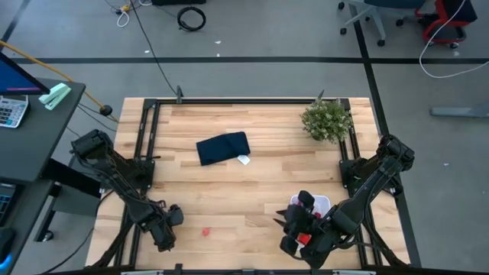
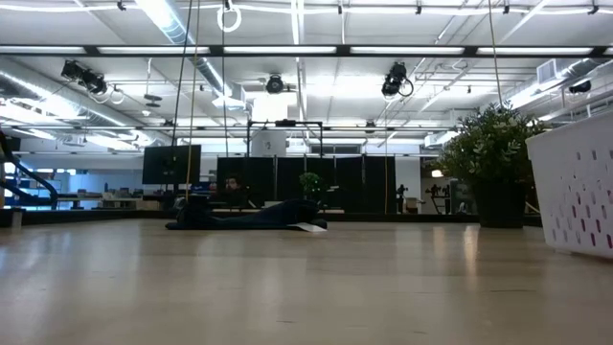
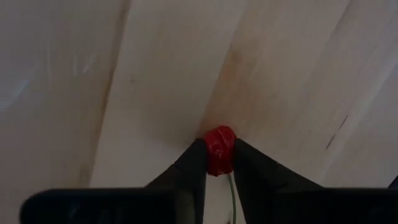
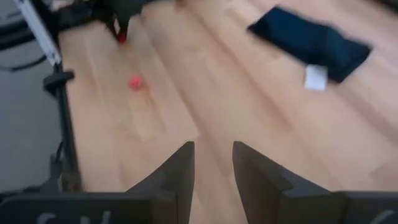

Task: Pick and placing Produce into tupperware
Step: Put the cherry into the white bin

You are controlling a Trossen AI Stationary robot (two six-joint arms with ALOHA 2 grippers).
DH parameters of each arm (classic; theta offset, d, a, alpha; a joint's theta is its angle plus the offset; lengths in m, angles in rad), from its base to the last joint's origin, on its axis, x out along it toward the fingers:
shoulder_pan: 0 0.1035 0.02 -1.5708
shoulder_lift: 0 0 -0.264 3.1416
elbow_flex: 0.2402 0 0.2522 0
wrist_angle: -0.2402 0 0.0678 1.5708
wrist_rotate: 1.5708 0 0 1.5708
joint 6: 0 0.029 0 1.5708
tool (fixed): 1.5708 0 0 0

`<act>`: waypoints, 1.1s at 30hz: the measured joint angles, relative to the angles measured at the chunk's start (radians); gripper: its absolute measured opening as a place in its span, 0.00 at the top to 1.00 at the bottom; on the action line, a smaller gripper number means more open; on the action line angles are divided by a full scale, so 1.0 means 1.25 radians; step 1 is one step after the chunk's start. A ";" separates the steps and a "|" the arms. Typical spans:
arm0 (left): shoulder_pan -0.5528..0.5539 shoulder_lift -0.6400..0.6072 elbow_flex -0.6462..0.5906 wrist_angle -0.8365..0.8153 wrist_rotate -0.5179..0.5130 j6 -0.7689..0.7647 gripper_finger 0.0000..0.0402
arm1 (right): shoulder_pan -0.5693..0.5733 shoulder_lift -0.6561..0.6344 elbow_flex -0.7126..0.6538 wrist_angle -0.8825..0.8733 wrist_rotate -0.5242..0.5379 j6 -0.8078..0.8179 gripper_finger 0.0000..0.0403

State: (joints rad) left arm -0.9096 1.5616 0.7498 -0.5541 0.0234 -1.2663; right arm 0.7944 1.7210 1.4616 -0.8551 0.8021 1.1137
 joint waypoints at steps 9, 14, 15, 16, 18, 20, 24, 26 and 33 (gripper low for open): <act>0.077 0.005 0.123 0.014 -0.260 0.210 0.84 | 0.000 0.000 0.000 0.009 0.112 -0.032 0.71; 0.133 0.004 0.251 0.012 -0.397 0.425 0.85 | 0.000 0.001 0.000 0.016 0.135 -0.036 0.71; 0.144 0.003 0.277 0.012 -0.430 0.468 0.85 | 0.000 0.001 0.000 0.016 0.135 -0.040 0.71; 0.153 0.003 0.304 0.013 -0.461 0.508 0.85 | 0.000 0.002 0.000 0.016 0.135 -0.049 0.71; 0.171 0.002 0.351 0.030 -0.517 0.593 0.85 | 0.000 0.008 0.000 0.026 0.130 -0.062 0.70; 0.192 0.002 0.386 0.076 -0.547 0.683 0.85 | 0.000 0.017 0.000 0.038 0.124 -0.079 0.69; 0.236 0.002 0.417 0.213 -0.551 0.838 0.84 | -0.014 0.032 0.000 0.099 0.104 -0.140 0.64; 0.255 0.002 0.417 0.281 -0.550 0.872 0.84 | -0.031 0.038 0.000 0.140 0.090 -0.174 0.61; 0.293 0.008 0.417 0.323 -0.547 0.876 0.85 | -0.094 0.041 0.000 0.188 0.067 -0.228 0.48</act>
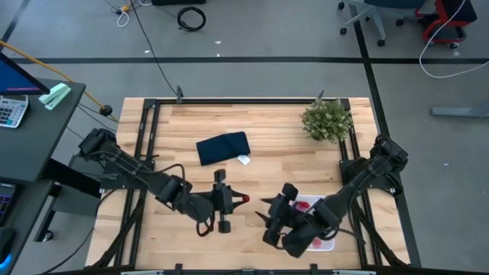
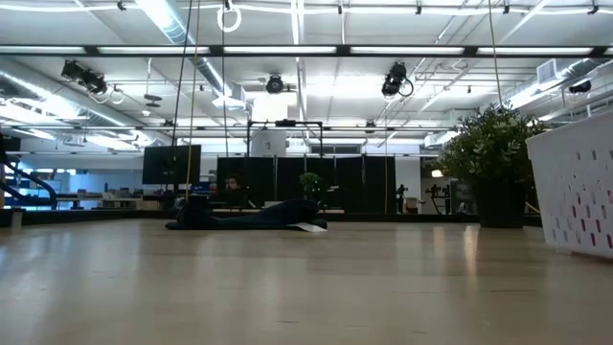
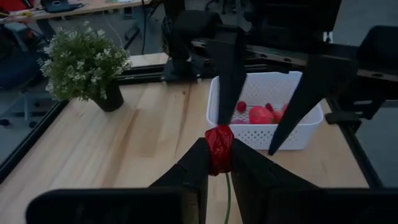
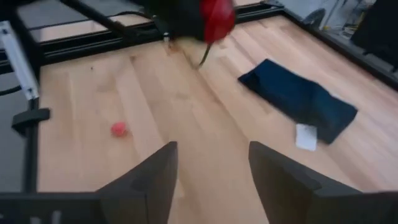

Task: Pick and placing Produce into tupperware
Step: Put the cherry into the white bin

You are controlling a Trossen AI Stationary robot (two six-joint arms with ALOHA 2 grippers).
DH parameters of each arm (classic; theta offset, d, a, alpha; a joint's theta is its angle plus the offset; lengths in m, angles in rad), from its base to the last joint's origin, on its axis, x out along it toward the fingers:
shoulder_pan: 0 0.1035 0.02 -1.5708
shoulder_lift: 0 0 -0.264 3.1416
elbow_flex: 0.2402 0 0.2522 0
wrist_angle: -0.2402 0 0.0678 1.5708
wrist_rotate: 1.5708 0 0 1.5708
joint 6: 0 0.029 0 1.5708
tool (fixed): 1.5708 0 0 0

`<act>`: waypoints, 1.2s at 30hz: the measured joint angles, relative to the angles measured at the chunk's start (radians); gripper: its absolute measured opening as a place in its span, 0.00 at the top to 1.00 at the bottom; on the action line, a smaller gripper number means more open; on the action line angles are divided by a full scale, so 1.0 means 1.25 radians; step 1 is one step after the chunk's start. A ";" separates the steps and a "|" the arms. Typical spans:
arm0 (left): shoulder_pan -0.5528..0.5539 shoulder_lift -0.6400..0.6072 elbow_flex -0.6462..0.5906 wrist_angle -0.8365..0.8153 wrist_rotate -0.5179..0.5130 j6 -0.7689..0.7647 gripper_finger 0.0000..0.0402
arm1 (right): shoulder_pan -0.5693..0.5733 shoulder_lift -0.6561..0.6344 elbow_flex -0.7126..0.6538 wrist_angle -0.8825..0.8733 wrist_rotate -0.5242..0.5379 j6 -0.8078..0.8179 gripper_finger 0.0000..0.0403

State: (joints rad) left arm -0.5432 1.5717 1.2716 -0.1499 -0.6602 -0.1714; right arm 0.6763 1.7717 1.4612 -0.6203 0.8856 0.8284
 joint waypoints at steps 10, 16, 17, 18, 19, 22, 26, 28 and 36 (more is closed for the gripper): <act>0.011 0.028 0.000 0.014 0.003 0.006 0.85 | -0.069 0.000 0.000 0.058 -0.005 -0.060 0.44; 0.026 0.038 0.000 0.020 0.002 0.012 0.83 | -0.074 0.000 0.000 0.099 -0.039 -0.099 0.47; 0.029 0.037 0.000 0.022 0.002 0.009 0.83 | -0.074 0.000 0.000 0.098 -0.039 -0.100 0.48; 0.030 0.037 0.000 0.022 0.002 0.006 0.83 | -0.074 0.000 0.000 0.097 -0.039 -0.100 0.48; 0.029 0.037 0.000 0.022 0.002 0.003 0.83 | -0.075 0.000 0.000 0.097 -0.039 -0.100 0.49; 0.029 0.037 0.000 0.035 0.002 0.006 0.84 | -0.080 0.000 0.000 0.097 -0.040 -0.103 0.50; 0.029 0.037 0.000 0.036 0.002 0.006 0.85 | -0.086 0.000 0.000 0.097 -0.031 -0.120 0.54; 0.029 0.037 0.000 0.041 0.002 0.008 0.85 | -0.092 0.000 0.000 0.097 -0.034 -0.120 0.57; 0.029 0.037 0.000 0.052 0.001 0.009 0.83 | -0.099 0.000 0.000 0.097 -0.044 -0.120 0.79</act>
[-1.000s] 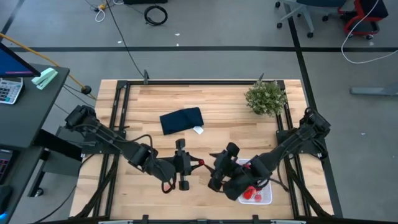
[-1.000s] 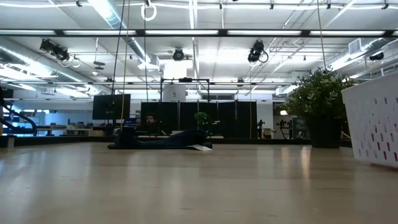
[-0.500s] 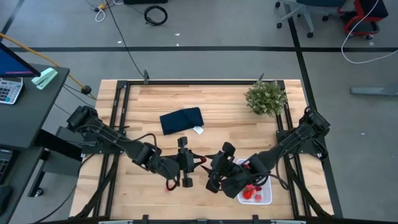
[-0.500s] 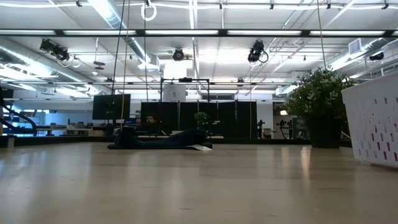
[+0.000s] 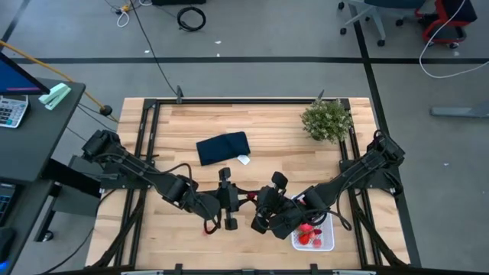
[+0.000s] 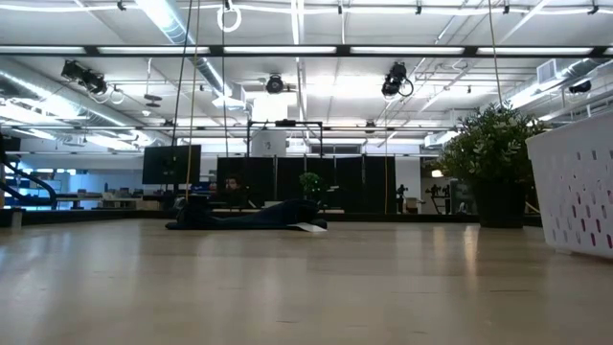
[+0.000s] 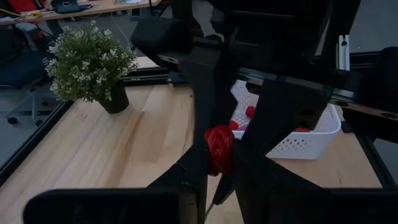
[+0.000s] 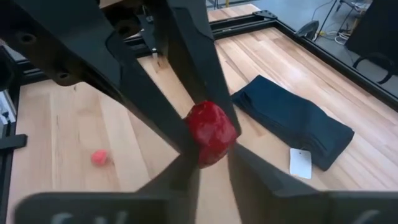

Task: Pick and placing Produce into tupperware
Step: Put the cherry into the white bin

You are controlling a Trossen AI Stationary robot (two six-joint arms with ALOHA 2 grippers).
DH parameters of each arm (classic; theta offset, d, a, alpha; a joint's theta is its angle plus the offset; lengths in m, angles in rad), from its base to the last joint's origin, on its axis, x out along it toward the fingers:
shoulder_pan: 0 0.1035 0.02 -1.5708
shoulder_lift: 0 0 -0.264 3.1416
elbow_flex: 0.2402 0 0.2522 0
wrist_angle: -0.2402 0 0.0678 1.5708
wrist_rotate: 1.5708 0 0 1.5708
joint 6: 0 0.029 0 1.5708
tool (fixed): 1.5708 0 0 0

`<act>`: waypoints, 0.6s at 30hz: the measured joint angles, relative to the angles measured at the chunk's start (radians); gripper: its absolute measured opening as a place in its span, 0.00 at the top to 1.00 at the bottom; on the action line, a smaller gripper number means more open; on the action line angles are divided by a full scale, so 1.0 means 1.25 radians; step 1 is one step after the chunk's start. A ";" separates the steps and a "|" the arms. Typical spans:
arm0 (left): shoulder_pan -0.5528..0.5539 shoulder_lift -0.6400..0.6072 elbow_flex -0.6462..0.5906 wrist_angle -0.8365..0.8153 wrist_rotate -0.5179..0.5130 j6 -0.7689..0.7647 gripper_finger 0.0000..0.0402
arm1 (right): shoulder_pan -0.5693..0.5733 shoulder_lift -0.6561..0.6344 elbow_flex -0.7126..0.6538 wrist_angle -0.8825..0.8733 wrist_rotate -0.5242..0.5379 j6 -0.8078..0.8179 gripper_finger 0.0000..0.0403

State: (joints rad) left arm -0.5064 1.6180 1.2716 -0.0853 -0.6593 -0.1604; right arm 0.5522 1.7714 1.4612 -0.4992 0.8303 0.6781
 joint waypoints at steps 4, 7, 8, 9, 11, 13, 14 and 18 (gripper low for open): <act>0.000 0.000 0.000 0.000 -0.002 0.000 0.82 | 0.000 0.000 0.000 0.000 0.000 -0.005 0.95; 0.000 0.000 0.000 -0.002 -0.001 0.000 0.80 | 0.000 0.000 0.000 0.000 0.000 -0.018 0.97; 0.000 0.000 0.000 -0.004 -0.001 0.000 0.79 | 0.000 0.000 0.000 0.000 0.000 -0.015 0.97; 0.000 -0.001 0.000 -0.006 -0.001 0.003 0.77 | 0.000 0.000 0.000 -0.001 0.000 -0.010 0.96; 0.000 -0.001 0.000 -0.009 0.000 0.030 0.75 | 0.000 0.000 0.000 -0.003 0.000 -0.008 0.97; 0.000 -0.001 0.000 -0.010 0.002 0.043 0.72 | 0.001 0.000 0.000 -0.017 0.001 -0.008 0.99; 0.000 -0.001 0.000 -0.012 0.002 0.047 0.71 | 0.002 0.000 0.000 -0.034 0.002 -0.001 0.99; 0.000 -0.001 0.000 -0.012 0.002 0.048 0.65 | 0.003 0.000 0.000 -0.155 -0.010 0.102 0.99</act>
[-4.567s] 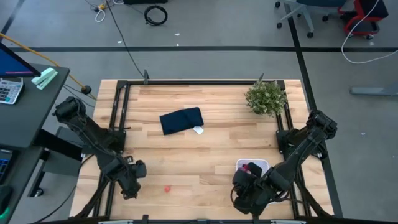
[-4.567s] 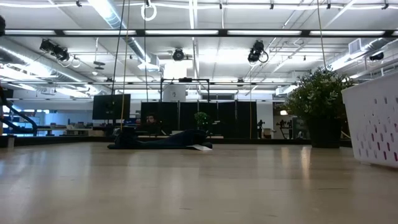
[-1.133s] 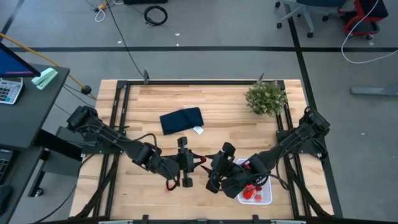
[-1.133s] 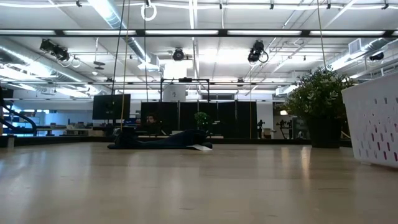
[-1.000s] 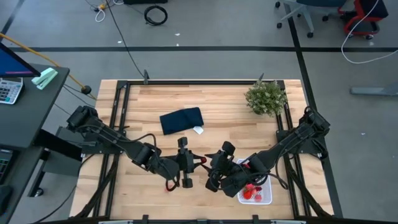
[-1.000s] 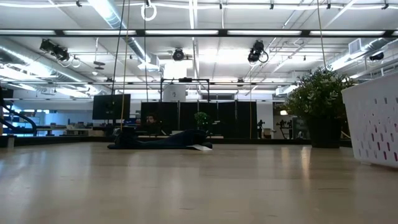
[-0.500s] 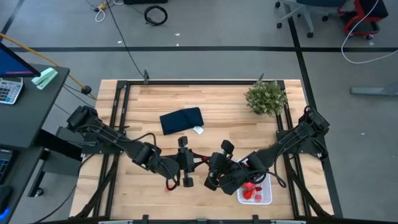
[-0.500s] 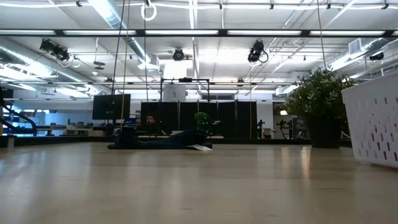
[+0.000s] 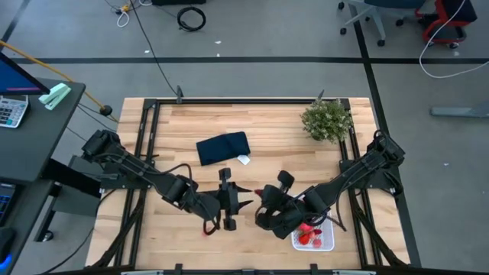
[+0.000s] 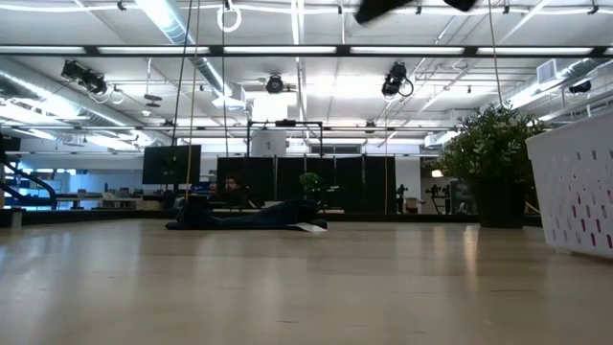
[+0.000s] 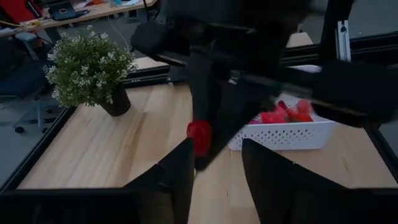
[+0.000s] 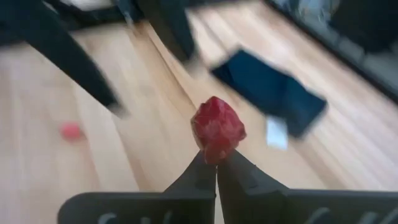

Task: Pick and placing Produce into tupperware
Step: Put the cherry into the white bin

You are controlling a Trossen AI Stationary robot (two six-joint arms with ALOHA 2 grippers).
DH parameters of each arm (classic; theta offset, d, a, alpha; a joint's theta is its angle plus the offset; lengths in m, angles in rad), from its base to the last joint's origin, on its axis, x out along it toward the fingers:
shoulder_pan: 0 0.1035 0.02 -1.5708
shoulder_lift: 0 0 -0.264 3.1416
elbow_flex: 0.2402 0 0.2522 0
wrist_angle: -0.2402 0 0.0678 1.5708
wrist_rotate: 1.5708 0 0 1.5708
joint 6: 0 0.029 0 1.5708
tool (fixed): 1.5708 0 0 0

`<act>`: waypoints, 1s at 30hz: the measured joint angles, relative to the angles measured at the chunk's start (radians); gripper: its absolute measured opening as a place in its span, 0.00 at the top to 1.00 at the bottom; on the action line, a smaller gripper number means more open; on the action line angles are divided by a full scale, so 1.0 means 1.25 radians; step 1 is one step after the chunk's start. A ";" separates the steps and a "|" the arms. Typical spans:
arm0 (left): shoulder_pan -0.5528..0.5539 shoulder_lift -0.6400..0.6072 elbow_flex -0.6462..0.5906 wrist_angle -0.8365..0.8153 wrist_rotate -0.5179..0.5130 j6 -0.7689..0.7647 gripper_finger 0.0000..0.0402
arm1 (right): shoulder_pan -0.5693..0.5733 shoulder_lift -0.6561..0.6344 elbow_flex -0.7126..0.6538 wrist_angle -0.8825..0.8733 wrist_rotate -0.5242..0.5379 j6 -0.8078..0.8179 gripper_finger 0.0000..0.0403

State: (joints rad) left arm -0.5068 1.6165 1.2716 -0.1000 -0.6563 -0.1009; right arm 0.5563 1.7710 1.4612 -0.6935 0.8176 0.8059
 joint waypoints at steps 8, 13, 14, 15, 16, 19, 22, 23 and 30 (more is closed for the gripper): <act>0.000 0.000 0.000 -0.040 0.000 -0.038 0.57 | 0.041 0.000 0.000 -0.352 -0.150 0.306 0.99; 0.000 0.000 0.000 -0.066 0.000 -0.057 0.57 | 0.103 0.000 0.000 -0.438 -0.346 0.471 0.99; 0.000 0.000 0.000 -0.067 0.000 -0.057 0.58 | 0.119 0.000 0.000 -0.437 -0.393 0.492 0.99; 0.000 0.000 0.000 -0.067 0.000 -0.058 0.58 | 0.135 0.000 0.000 -0.437 -0.442 0.513 0.99; 0.000 0.000 0.000 -0.067 0.000 -0.058 0.58 | 0.153 0.000 0.000 -0.438 -0.483 0.536 0.99; 0.000 0.000 0.000 -0.068 0.000 -0.058 0.59 | 0.205 0.000 0.000 -0.438 -0.539 0.603 0.99; 0.000 0.000 0.000 -0.068 -0.001 -0.060 0.58 | 0.247 0.000 0.000 -0.441 -0.511 0.625 0.98; 0.000 0.000 0.000 -0.068 -0.001 -0.061 0.57 | 0.257 0.000 0.000 -0.441 -0.490 0.641 0.97; 0.000 0.000 0.000 -0.068 -0.001 -0.057 0.53 | 0.251 0.000 0.000 -0.465 -0.470 0.663 0.81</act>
State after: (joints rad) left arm -0.5072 1.6165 1.2716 -0.1854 -0.6575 -0.1719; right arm 0.8704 1.7706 1.4612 -1.2747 0.2298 1.6345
